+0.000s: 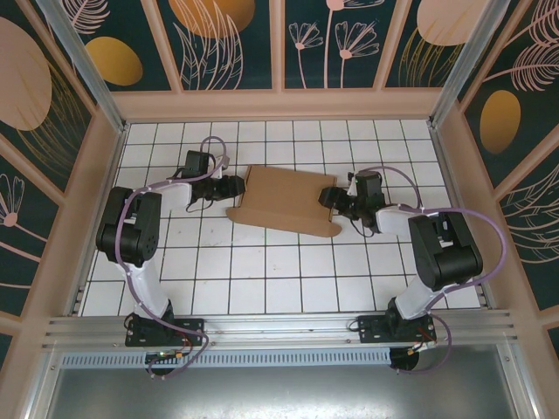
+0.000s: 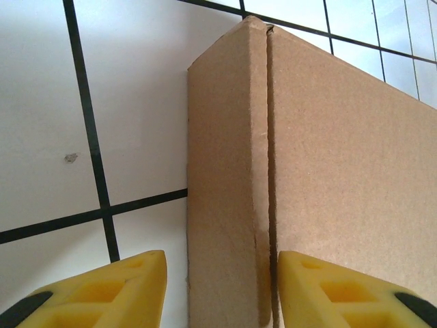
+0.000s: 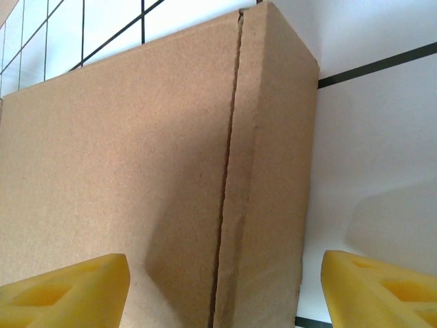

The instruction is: Fold the paper box

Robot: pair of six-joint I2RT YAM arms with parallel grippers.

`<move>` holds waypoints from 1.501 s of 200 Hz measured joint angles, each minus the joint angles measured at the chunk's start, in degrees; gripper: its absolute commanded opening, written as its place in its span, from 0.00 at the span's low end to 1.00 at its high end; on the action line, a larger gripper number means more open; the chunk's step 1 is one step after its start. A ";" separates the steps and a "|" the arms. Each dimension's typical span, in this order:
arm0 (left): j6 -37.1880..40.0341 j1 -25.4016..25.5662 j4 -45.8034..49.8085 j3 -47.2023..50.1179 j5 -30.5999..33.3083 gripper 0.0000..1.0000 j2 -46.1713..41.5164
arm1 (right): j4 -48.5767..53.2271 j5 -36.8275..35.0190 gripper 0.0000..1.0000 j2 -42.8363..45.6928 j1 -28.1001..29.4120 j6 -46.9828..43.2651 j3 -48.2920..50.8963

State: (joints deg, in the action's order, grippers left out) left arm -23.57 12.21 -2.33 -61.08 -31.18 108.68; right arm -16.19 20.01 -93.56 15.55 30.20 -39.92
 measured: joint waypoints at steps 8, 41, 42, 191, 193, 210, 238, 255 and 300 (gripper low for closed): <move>0.13 0.00 -0.17 0.07 0.02 0.45 -0.09 | -0.22 0.24 0.70 -0.02 -0.04 0.09 0.00; 0.33 0.00 -0.70 1.11 0.35 0.33 -1.36 | -1.75 2.19 0.63 -0.98 -0.09 0.13 0.02; 0.33 0.00 -0.72 1.14 0.37 0.33 -1.40 | -1.84 2.25 0.62 -1.05 -0.11 0.13 0.02; 1.90 -1.18 -2.40 -2.32 -4.00 0.29 3.15 | -3.30 9.53 0.66 -3.37 -0.35 -1.46 -0.11; 1.86 -1.25 -2.58 -2.27 -4.24 0.28 3.17 | -3.30 9.51 0.67 -3.37 -0.37 -1.62 -0.11; 1.36 -2.03 -4.17 -1.88 -6.08 0.24 3.91 | -2.84 7.37 0.72 -2.99 -0.39 -1.62 -0.09; 1.33 -3.56 -6.95 -1.86 -10.73 0.17 5.92 | -2.54 4.90 0.74 -1.40 -1.27 -1.57 -0.07; 1.20 -4.26 -8.20 -1.86 -13.07 0.14 6.75 | -3.23 5.18 0.75 -1.20 -2.05 -1.16 0.09; 1.18 -5.49 -9.53 -1.88 -16.26 0.09 7.93 | -5.95 10.45 0.76 -1.22 -2.82 0.28 1.46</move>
State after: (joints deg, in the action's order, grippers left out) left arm -22.39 6.72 -11.86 -62.96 -47.44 116.62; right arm -22.13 30.46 -94.78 12.73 30.48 -38.46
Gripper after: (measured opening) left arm 0.203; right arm 0.757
